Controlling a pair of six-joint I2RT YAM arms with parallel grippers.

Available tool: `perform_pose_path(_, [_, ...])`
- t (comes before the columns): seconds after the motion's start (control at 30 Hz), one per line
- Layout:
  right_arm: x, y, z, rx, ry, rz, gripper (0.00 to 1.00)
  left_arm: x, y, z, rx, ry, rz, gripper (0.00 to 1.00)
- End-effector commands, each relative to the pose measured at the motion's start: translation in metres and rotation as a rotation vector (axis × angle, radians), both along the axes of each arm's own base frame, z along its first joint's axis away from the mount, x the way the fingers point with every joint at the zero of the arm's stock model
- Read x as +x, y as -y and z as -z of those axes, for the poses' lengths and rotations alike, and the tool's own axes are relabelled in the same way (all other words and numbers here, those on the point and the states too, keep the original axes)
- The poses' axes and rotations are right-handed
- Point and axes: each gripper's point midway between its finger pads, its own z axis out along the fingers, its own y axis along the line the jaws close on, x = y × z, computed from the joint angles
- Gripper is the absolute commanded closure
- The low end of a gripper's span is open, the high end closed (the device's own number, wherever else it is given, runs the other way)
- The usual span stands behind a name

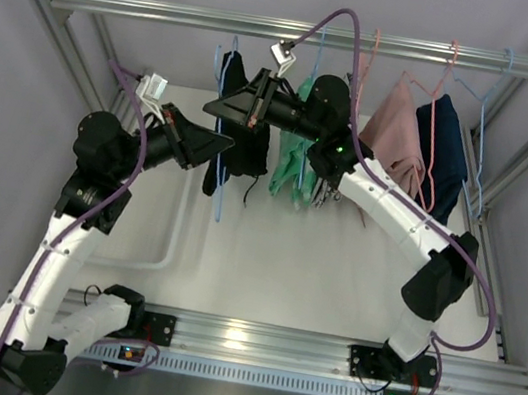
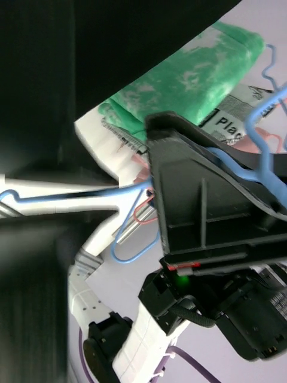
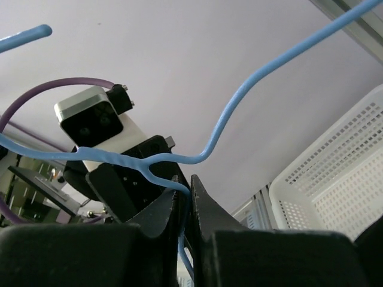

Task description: Remove the trousers from the hanger

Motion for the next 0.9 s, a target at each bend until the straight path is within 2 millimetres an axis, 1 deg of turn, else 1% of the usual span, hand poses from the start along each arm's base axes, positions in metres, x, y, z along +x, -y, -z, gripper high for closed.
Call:
perform_pose_path(0.0, [-0.023, 0.019, -0.057, 0.113, 0.135, -0.004, 1.0, -0.013, -0.008, -0.046, -0.009, 0.25, -0.037, 0.67])
perform_pose_path(0.03, [-0.024, 0.021, -0.059, 0.113, 0.141, -0.003, 1.0, -0.02, -0.011, -0.051, -0.007, 0.278, -0.046, 0.45])
perform_pose_path(0.07, [-0.024, 0.024, -0.061, 0.114, 0.145, 0.002, 1.0, -0.022, -0.013, -0.051, -0.001, 0.291, -0.061, 0.39])
perform_pose_path(0.1, [-0.027, 0.03, -0.069, 0.126, 0.157, 0.008, 1.0, -0.017, -0.023, -0.055, 0.016, 0.321, -0.138, 0.33])
perform_pose_path(0.13, [-0.029, 0.034, -0.075, 0.136, 0.169, 0.007, 1.0, -0.023, -0.032, -0.053, 0.035, 0.324, -0.185, 0.24])
perform_pose_path(0.17, [-0.031, 0.037, -0.079, 0.143, 0.181, 0.01, 1.0, -0.022, -0.04, -0.052, 0.058, 0.338, -0.236, 0.22])
perform_pose_path(0.2, [-0.033, 0.042, -0.086, 0.153, 0.193, 0.013, 1.0, -0.021, -0.048, -0.05, 0.083, 0.35, -0.288, 0.21])
perform_pose_path(0.23, [-0.034, 0.045, -0.09, 0.158, 0.191, 0.014, 1.0, -0.018, -0.065, -0.051, 0.124, 0.385, -0.394, 0.2])
perform_pose_path(0.27, [-0.035, 0.046, -0.091, 0.159, 0.194, 0.015, 1.0, -0.014, -0.073, -0.035, 0.166, 0.347, -0.437, 0.18])
perform_pose_path(0.3, [-0.036, 0.049, -0.095, 0.164, 0.202, 0.019, 1.0, -0.012, -0.08, -0.027, 0.225, 0.364, -0.472, 0.18])
perform_pose_path(0.33, [-0.037, 0.05, -0.096, 0.163, 0.201, 0.019, 1.0, -0.017, -0.087, -0.023, 0.246, 0.379, -0.502, 0.18])
perform_pose_path(0.37, [-0.037, 0.05, -0.096, 0.162, 0.199, 0.02, 1.0, -0.014, -0.088, -0.002, 0.288, 0.352, -0.498, 0.19])
perform_pose_path(0.4, [-0.037, 0.052, -0.097, 0.163, 0.199, 0.021, 1.0, -0.016, -0.089, 0.008, 0.33, 0.369, -0.493, 0.19])
perform_pose_path(0.47, [-0.039, 0.053, -0.098, 0.163, 0.199, 0.021, 1.0, -0.022, -0.088, 0.036, 0.385, 0.352, -0.461, 0.19])
perform_pose_path(0.5, [-0.041, 0.054, -0.1, 0.167, 0.202, 0.021, 1.0, -0.023, -0.089, 0.046, 0.426, 0.364, -0.453, 0.19])
perform_pose_path(0.53, [-0.04, 0.055, -0.101, 0.168, 0.201, 0.027, 1.0, -0.028, -0.089, 0.053, 0.445, 0.377, -0.441, 0.2])
perform_pose_path(0.57, [-0.04, 0.057, -0.104, 0.169, 0.202, 0.03, 1.0, -0.03, -0.082, 0.074, 0.474, 0.367, -0.379, 0.2])
perform_pose_path(0.6, [-0.04, 0.058, -0.106, 0.171, 0.206, 0.035, 1.0, -0.037, -0.079, 0.084, 0.521, 0.406, -0.334, 0.2])
perform_pose_path(0.63, [-0.041, 0.059, -0.108, 0.172, 0.207, 0.037, 1.0, -0.038, -0.073, 0.106, 0.55, 0.397, -0.279, 0.2])
perform_pose_path(0.67, [-0.041, 0.059, -0.109, 0.172, 0.205, 0.038, 1.0, -0.043, -0.067, 0.116, 0.559, 0.408, -0.228, 0.2])
perform_pose_path(0.7, [-0.041, 0.06, -0.113, 0.179, 0.206, 0.046, 1.0, -0.042, -0.066, 0.123, 0.573, 0.418, -0.218, 0.2])
perform_pose_path(0.73, [-0.041, 0.061, -0.114, 0.182, 0.199, 0.047, 1.0, -0.039, -0.065, 0.136, 0.585, 0.408, -0.209, 0.21])
perform_pose_path(0.8, [-0.04, 0.062, -0.116, 0.178, 0.181, 0.057, 1.0, -0.038, -0.061, 0.138, 0.584, 0.446, -0.185, 0.21])
perform_pose_path(0.83, [-0.037, 0.061, -0.115, 0.174, 0.158, 0.065, 1.0, -0.035, -0.057, 0.132, 0.566, 0.501, -0.182, 0.2])
perform_pose_path(0.87, [-0.035, 0.061, -0.114, 0.169, 0.141, 0.072, 1.0, -0.038, -0.051, 0.129, 0.547, 0.54, -0.151, 0.16])
